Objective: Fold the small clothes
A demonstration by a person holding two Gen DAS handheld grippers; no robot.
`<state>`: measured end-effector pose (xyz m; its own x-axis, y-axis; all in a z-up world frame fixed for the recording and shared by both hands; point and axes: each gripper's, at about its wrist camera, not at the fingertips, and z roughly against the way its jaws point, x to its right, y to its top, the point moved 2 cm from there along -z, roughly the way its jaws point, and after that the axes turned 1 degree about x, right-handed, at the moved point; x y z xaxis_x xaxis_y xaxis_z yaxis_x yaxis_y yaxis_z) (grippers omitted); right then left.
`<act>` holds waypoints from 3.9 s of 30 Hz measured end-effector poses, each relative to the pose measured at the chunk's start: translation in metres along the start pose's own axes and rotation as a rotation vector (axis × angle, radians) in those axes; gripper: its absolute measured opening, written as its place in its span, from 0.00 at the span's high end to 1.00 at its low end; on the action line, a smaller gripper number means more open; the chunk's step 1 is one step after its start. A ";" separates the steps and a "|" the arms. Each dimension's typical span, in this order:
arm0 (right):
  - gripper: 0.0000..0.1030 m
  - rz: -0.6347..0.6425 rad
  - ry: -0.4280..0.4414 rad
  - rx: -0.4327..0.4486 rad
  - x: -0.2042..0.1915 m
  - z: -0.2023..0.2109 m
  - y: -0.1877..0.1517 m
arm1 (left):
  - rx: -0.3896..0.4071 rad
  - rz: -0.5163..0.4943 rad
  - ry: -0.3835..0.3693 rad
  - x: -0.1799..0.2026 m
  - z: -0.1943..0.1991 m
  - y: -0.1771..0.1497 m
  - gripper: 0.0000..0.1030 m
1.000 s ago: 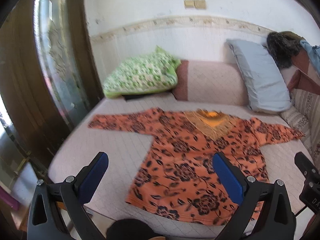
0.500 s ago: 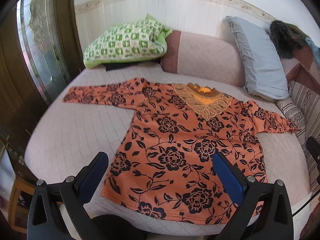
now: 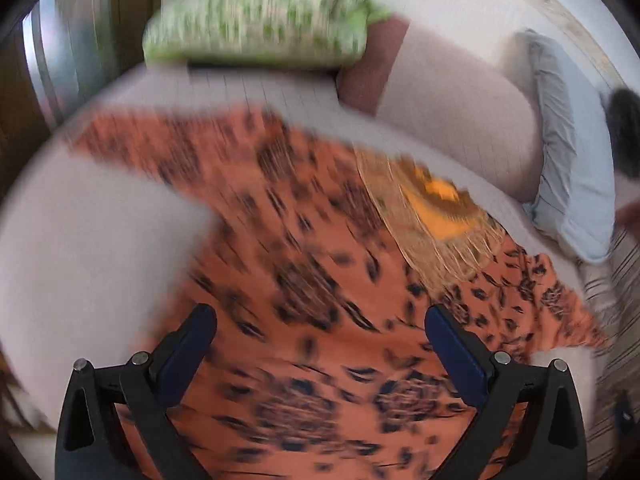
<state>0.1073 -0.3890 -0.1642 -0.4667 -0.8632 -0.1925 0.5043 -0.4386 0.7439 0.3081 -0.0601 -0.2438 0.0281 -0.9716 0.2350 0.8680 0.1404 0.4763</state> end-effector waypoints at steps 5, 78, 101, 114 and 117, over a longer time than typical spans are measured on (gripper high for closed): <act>0.00 -0.315 -0.089 -0.002 0.149 -0.072 0.022 | 0.090 -0.091 0.067 0.029 -0.026 -0.008 0.01; 0.90 0.378 0.600 -0.324 -0.286 -0.193 0.016 | 0.245 0.138 0.349 -0.165 -0.020 0.103 0.01; 0.89 -0.213 0.304 -0.295 -0.048 -0.272 0.028 | 0.058 -0.122 0.473 -0.101 -0.097 0.084 0.01; 0.87 -0.106 0.409 -0.380 -0.108 -0.242 0.027 | 0.095 0.192 0.364 -0.189 -0.056 0.098 0.01; 0.87 0.010 0.494 -0.426 -0.149 -0.226 0.011 | 0.065 0.354 0.297 -0.232 -0.056 0.094 0.01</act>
<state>0.3470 -0.3218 -0.2716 -0.1227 -0.8367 -0.5337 0.7980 -0.4029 0.4481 0.4107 0.1677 -0.3009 0.4657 -0.8731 0.1441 0.7470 0.4752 0.4650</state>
